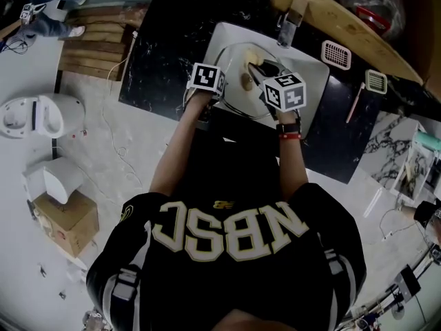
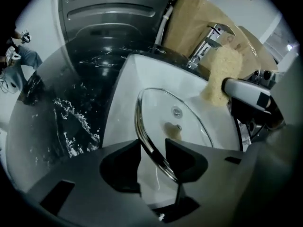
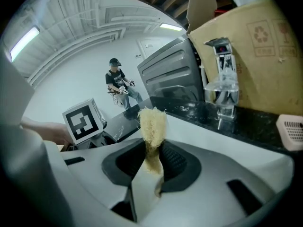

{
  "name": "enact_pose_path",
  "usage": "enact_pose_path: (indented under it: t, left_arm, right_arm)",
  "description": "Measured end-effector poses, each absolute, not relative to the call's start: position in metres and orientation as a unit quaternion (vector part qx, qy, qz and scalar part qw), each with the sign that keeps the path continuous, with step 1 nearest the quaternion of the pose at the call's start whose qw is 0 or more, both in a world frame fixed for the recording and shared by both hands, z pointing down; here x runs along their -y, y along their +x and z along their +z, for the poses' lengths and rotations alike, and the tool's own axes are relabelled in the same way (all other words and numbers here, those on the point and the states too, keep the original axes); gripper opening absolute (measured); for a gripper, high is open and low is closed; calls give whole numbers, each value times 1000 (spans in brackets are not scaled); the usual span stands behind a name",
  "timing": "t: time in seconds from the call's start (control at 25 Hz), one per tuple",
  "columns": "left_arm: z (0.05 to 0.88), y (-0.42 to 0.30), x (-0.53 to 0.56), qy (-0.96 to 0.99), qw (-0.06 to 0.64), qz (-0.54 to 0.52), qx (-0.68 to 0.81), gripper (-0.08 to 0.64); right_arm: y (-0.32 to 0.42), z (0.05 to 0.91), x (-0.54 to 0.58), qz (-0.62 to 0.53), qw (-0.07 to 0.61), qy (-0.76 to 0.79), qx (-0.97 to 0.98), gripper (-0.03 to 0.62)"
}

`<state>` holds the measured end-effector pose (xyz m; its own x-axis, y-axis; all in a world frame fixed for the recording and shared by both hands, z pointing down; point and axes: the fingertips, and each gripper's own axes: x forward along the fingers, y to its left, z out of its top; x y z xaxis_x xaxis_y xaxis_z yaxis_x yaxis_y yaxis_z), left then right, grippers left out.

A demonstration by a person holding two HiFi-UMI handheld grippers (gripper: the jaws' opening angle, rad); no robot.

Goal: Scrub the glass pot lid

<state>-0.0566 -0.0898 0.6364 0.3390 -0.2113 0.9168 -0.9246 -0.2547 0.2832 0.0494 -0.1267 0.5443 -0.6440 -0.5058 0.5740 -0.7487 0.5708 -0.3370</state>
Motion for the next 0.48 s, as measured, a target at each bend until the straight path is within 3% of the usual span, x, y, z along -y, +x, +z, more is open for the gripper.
enact_pose_path:
  t: [0.28,0.48]
  left_arm:
    - [625,-56,100,693,497,307,422,150]
    - [617,-54,102,708,503,272,414,143]
  right_arm:
    - [42,558,128,319,201,338,862,97]
    - [20,567,134,233,241,293,896,95]
